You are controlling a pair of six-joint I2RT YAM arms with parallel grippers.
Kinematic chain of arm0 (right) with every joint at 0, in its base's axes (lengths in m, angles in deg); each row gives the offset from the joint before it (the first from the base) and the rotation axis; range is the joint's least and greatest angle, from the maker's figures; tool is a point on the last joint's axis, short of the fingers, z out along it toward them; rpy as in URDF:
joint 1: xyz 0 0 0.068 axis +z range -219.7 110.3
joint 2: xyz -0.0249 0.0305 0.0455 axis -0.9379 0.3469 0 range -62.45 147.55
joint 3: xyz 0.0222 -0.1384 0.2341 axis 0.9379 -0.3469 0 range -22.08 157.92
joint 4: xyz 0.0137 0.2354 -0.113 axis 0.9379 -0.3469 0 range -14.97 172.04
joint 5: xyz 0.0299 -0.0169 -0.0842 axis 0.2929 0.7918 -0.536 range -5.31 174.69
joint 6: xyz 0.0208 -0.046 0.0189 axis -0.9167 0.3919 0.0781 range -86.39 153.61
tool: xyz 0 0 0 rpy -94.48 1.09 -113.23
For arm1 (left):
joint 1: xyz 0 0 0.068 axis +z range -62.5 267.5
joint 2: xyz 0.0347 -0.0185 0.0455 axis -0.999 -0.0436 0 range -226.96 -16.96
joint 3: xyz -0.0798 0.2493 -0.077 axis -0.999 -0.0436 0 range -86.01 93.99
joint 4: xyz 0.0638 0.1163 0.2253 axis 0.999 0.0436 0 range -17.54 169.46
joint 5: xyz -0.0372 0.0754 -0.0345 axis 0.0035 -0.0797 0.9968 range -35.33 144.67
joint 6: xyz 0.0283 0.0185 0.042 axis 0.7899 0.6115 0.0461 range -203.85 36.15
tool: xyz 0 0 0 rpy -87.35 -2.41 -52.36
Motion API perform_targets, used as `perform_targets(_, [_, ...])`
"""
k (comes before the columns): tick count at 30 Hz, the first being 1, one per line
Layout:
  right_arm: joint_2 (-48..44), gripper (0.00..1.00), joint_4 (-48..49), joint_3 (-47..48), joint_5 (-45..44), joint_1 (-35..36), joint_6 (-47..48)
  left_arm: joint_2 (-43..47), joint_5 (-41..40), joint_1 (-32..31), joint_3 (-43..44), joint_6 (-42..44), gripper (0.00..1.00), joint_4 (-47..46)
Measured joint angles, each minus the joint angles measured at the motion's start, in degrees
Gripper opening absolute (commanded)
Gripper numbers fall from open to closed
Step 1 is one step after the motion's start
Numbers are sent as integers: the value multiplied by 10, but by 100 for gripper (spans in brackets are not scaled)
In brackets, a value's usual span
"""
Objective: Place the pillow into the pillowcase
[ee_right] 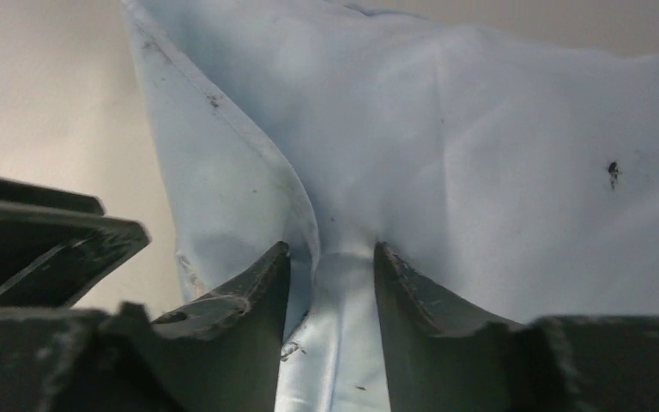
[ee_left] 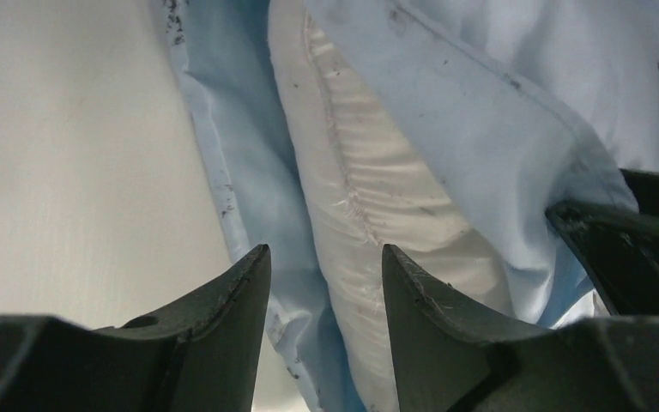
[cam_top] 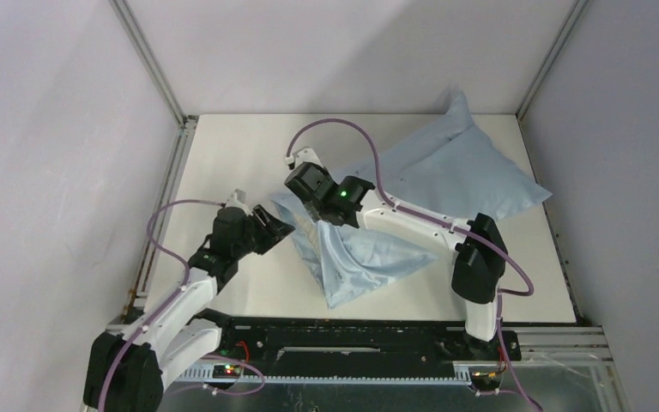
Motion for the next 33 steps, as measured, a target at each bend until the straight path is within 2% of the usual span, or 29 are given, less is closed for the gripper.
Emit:
perform_targets(6, [-7, 50, -16, 33, -17, 36, 12, -62, 20, 0, 51, 8, 54, -9])
perform_targets(11, [-46, 48, -17, 35, -10, 76, 20, -99, 41, -1, 115, 20, 53, -12])
perform_targets(16, [-137, 47, 41, -55, 47, 99, 31, -129, 61, -2, 175, 44, 53, 3])
perform_targets(19, [-156, 47, 61, -92, 75, 104, 44, -146, 74, -2, 205, 60, 53, 18])
perform_targets(25, [-98, 50, 88, -102, 86, 125, 92, -170, 89, 0, 230, 85, 55, 54])
perform_targets(29, [-38, 52, 87, -94, 76, 140, 122, -144, 67, 14, 231, 95, 67, 112])
perform_targets(33, [26, 59, 81, -62, 44, 142, 144, -80, 22, 63, 231, 97, 74, 161])
